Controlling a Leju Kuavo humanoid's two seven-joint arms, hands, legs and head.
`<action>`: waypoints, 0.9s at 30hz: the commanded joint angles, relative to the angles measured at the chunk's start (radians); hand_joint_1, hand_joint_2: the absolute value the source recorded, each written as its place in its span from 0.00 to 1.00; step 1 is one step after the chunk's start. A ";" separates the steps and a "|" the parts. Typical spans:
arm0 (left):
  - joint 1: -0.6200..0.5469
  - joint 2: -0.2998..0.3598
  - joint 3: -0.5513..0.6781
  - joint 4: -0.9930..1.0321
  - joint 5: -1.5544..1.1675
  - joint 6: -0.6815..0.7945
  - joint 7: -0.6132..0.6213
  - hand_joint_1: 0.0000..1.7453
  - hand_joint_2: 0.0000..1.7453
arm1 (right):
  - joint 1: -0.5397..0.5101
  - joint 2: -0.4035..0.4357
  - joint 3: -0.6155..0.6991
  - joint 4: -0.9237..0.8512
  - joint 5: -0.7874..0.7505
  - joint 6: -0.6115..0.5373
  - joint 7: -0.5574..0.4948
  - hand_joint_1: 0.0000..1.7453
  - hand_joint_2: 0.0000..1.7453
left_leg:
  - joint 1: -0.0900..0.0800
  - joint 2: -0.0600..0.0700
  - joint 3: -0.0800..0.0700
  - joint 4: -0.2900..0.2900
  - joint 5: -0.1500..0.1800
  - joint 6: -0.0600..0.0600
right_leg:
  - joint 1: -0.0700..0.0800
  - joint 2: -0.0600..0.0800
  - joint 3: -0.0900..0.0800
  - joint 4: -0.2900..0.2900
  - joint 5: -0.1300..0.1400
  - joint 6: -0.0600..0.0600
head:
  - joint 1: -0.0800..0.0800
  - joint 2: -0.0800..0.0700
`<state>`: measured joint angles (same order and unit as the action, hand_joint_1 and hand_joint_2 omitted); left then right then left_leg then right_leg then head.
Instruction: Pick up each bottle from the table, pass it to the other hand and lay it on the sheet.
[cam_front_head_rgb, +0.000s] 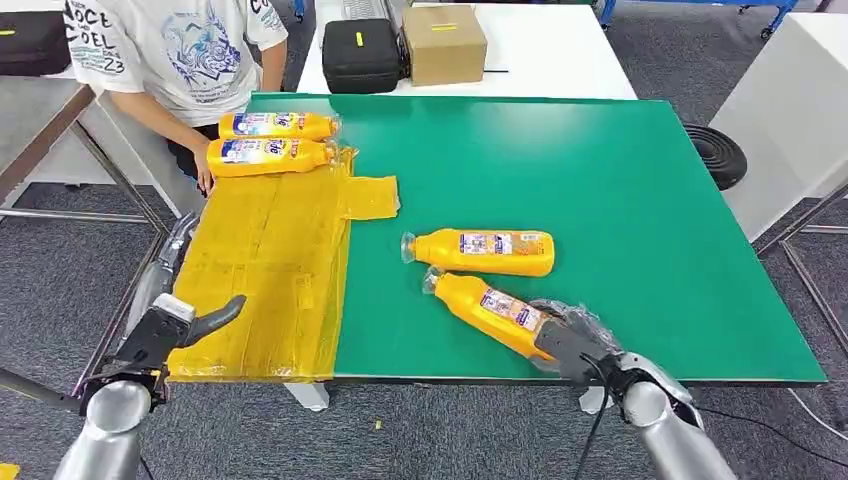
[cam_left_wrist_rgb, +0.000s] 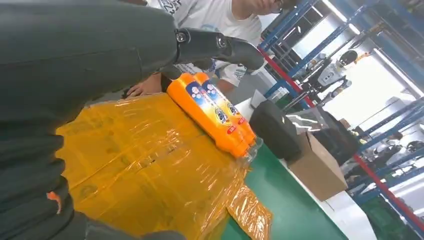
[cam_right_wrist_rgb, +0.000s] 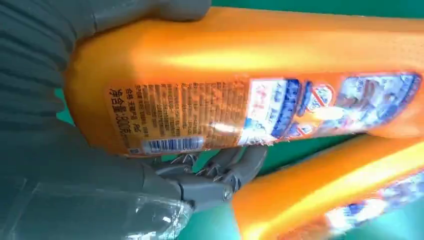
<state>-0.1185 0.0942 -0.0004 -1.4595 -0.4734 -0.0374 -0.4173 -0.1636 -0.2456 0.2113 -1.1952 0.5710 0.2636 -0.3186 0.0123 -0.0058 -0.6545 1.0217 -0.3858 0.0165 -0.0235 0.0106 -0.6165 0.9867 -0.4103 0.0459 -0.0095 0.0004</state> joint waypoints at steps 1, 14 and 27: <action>-0.012 -0.014 0.020 0.046 0.003 -0.004 -0.004 0.00 1.00 | 0.016 0.063 0.002 -0.031 -0.015 -0.015 -0.045 1.00 1.00 | 0.000 0.000 0.000 -0.001 0.000 0.000 | 0.000 -0.001 0.000 0.000 -0.001 -0.002 | 0.000 0.000; -0.035 -0.083 0.027 0.052 0.193 -0.041 -0.022 0.00 1.00 | 0.081 0.208 -0.026 -0.248 -0.079 -0.123 -0.268 1.00 1.00 | 0.000 -0.003 -0.006 0.000 -0.001 0.001 | 0.001 -0.004 -0.004 0.000 -0.003 -0.003 | 0.000 0.000; -0.036 -0.068 -0.034 0.188 0.795 -0.448 0.084 0.00 1.00 | 0.010 0.360 -0.047 -0.122 -0.037 -0.258 -0.301 1.00 1.00 | 0.000 -0.001 -0.007 -0.002 0.000 0.001 | 0.000 -0.001 -0.006 -0.001 -0.002 -0.001 | 0.000 0.000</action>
<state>-0.1167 0.0187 0.0187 -1.4386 -0.0050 -0.1588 -0.3987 -0.0607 0.0293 0.1968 -1.4561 0.5383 0.0305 -0.5928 0.0127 -0.0079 -0.6666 1.0217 -0.3845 0.0175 -0.0235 0.0091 -0.6272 0.9874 -0.4116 0.0468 -0.0095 0.0004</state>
